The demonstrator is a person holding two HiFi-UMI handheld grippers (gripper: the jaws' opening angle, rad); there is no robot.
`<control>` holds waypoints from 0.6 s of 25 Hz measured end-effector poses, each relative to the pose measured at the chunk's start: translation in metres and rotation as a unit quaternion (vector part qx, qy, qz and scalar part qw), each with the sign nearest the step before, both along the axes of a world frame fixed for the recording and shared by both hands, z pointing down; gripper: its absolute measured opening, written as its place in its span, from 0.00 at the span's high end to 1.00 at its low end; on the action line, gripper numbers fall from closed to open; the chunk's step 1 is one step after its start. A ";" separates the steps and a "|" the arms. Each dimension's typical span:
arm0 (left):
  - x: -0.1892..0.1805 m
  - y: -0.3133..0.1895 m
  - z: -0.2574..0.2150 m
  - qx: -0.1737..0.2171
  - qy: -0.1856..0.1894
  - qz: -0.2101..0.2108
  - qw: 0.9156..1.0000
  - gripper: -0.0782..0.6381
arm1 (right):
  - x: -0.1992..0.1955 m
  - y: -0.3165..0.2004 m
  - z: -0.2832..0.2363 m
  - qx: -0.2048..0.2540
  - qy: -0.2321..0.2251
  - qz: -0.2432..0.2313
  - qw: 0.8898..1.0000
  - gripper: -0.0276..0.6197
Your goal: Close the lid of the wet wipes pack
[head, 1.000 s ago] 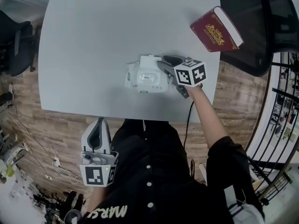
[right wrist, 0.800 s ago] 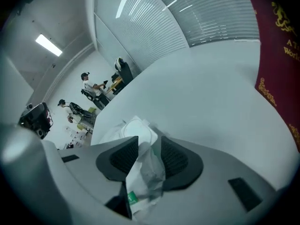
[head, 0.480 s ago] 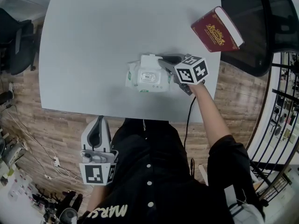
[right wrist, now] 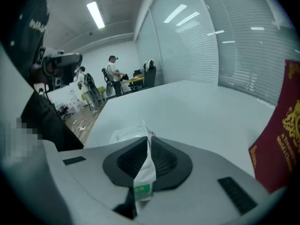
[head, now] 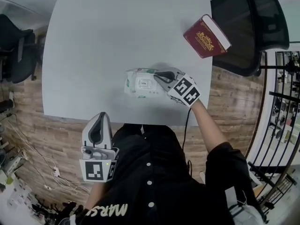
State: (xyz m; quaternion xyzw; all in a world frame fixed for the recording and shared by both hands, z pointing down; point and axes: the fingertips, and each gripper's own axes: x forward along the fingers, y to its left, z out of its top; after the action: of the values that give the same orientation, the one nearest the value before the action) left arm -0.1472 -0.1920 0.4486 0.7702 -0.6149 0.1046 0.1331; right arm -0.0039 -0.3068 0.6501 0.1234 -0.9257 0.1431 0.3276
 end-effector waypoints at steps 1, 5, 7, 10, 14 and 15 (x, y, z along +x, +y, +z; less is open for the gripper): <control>0.001 -0.002 -0.003 0.005 0.000 0.002 1.000 0.88 | -0.001 0.006 -0.002 0.023 0.007 -0.010 1.000 0.88; 0.001 -0.007 -0.013 0.018 0.002 0.008 1.000 0.88 | -0.003 0.032 0.003 0.105 0.050 -0.061 0.991 0.88; 0.001 -0.008 -0.015 0.022 0.003 0.009 1.000 0.88 | -0.002 0.044 0.010 0.123 0.073 -0.083 0.986 0.88; 0.001 -0.008 -0.016 0.025 0.003 0.010 1.000 0.88 | -0.001 0.055 0.019 0.131 0.096 -0.102 0.981 0.85; 0.000 -0.007 -0.018 0.026 0.003 0.006 1.000 0.88 | -0.002 0.064 0.028 0.115 0.109 -0.113 0.981 0.82; 0.000 -0.006 -0.018 0.026 0.003 0.005 1.000 0.88 | -0.002 0.066 0.030 0.110 0.111 -0.116 0.981 0.82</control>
State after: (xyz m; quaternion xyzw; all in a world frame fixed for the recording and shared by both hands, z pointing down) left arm -0.1473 -0.1981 0.4305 0.7768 -0.6133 0.0868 0.1138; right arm -0.0060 -0.2411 0.6797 0.0654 -0.9018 -0.0131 0.4269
